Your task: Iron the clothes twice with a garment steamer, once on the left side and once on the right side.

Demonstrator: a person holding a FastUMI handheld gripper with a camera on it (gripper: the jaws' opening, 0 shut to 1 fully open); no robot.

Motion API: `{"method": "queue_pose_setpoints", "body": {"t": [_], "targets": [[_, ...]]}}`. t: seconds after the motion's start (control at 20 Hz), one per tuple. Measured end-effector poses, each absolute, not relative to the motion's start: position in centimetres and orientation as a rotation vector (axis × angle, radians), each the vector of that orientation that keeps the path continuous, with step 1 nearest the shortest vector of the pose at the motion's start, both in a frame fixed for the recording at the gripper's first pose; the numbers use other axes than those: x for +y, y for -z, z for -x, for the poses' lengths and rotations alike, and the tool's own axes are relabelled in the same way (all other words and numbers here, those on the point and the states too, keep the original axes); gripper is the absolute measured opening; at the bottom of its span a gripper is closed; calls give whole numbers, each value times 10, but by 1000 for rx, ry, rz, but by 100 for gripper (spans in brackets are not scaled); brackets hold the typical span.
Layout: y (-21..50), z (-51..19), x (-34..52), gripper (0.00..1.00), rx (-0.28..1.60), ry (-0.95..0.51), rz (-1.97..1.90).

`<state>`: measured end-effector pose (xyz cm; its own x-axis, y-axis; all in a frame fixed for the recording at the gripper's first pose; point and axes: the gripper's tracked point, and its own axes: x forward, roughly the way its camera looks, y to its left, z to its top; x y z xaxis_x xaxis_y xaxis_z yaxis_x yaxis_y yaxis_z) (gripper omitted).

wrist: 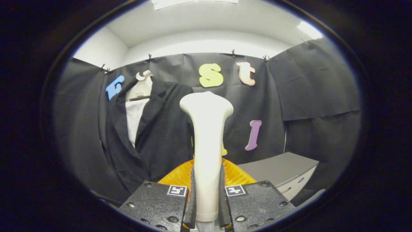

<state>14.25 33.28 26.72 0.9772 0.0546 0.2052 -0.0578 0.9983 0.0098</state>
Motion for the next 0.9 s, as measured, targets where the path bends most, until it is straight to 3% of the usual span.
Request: {"method": "queue_pose_setpoints", "body": {"t": [0.6,0.9], "targets": [[-353,-179,405,30,-358,-112,-2],[-334,-189,430,30,-329,-131,39]]}}
